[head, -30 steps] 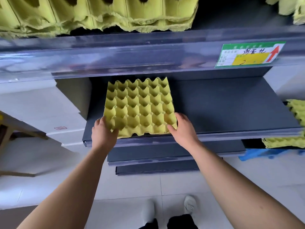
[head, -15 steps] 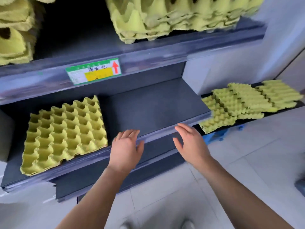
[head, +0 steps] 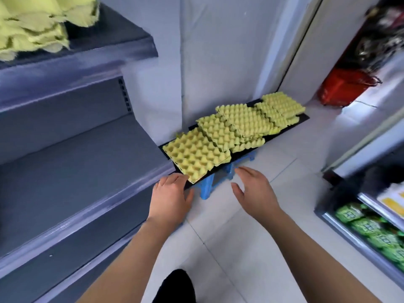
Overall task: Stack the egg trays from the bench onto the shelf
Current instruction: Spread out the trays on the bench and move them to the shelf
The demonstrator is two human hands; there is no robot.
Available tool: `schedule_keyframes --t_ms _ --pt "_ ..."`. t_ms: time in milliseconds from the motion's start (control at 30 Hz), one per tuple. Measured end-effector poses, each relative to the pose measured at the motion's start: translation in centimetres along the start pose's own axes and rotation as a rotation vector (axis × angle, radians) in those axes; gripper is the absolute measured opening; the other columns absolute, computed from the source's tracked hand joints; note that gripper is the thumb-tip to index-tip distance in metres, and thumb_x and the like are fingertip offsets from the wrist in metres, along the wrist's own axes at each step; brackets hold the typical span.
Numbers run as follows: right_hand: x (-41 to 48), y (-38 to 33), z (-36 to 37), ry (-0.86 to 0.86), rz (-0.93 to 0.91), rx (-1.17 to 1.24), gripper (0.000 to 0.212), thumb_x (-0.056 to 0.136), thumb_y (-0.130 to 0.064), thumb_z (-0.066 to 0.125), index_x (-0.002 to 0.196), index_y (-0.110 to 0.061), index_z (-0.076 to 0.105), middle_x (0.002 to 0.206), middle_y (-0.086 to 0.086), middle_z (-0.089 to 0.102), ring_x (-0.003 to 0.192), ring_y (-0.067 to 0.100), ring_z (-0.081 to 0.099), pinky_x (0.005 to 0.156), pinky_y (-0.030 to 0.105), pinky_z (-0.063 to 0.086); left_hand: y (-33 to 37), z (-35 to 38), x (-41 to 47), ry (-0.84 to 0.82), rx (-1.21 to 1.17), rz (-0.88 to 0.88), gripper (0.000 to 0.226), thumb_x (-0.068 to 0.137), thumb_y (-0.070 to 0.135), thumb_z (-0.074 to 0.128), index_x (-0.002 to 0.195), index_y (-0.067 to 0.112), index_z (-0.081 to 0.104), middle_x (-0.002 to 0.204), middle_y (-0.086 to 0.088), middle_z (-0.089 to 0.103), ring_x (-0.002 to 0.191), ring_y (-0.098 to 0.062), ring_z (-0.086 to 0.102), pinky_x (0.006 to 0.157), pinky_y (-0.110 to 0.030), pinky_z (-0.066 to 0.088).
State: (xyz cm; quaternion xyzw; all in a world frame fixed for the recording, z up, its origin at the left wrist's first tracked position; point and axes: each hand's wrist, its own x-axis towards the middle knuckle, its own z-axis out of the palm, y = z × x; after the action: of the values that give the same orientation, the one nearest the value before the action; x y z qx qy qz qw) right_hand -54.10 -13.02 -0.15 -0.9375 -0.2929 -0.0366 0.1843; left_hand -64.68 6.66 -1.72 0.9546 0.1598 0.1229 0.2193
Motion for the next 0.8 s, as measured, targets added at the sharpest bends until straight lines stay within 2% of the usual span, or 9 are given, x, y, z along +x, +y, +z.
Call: schedule_keyframes --t_ms 100,233,533,800 --pt "2.7 4.7 -0.3 -0.010 0.068 -0.001 0.041 0.086 -0.018 0.064 0.123 -0.001 0.060 0.125 0.017 0.061 0.112 0.035 0.057 0.098 0.041 0.043 2.6 2.7 4.5 -0.045 -0.012 0.007 0.035 0.081 0.023 0.071 0.113 0.009 0.068 0.112 -0.008 0.068 0.104 -0.035 0.060 0.087 -0.041 0.046" --pt "7.1 9.7 -1.2 -0.012 0.123 -0.019 0.043 0.091 -0.022 0.058 0.131 -0.005 0.055 0.134 0.012 0.055 0.124 0.030 0.049 0.106 0.036 0.034 5.5 5.9 10.7 -0.088 -0.012 0.034 0.035 0.086 0.027 0.067 0.116 0.007 0.066 0.114 -0.009 0.066 0.109 -0.034 0.057 0.093 -0.041 0.042" --pt "20.1 21.7 -2.5 -0.057 0.254 0.005 0.045 0.093 -0.025 0.056 0.134 -0.008 0.052 0.136 0.010 0.053 0.126 0.027 0.047 0.107 0.035 0.033 12.0 13.1 27.8 -0.229 0.015 0.063 0.040 0.093 0.036 0.055 0.128 0.018 0.058 0.124 0.000 0.060 0.117 -0.024 0.052 0.098 -0.037 0.042" --pt "27.3 31.7 -1.4 -0.173 0.326 0.031 0.048 0.094 -0.030 0.052 0.139 -0.013 0.047 0.144 0.006 0.046 0.133 0.022 0.040 0.110 0.032 0.028 15.4 20.3 37.2 -0.347 0.059 -0.016 0.045 0.094 0.037 0.053 0.135 0.019 0.052 0.135 0.001 0.053 0.126 -0.021 0.046 0.103 -0.033 0.035"
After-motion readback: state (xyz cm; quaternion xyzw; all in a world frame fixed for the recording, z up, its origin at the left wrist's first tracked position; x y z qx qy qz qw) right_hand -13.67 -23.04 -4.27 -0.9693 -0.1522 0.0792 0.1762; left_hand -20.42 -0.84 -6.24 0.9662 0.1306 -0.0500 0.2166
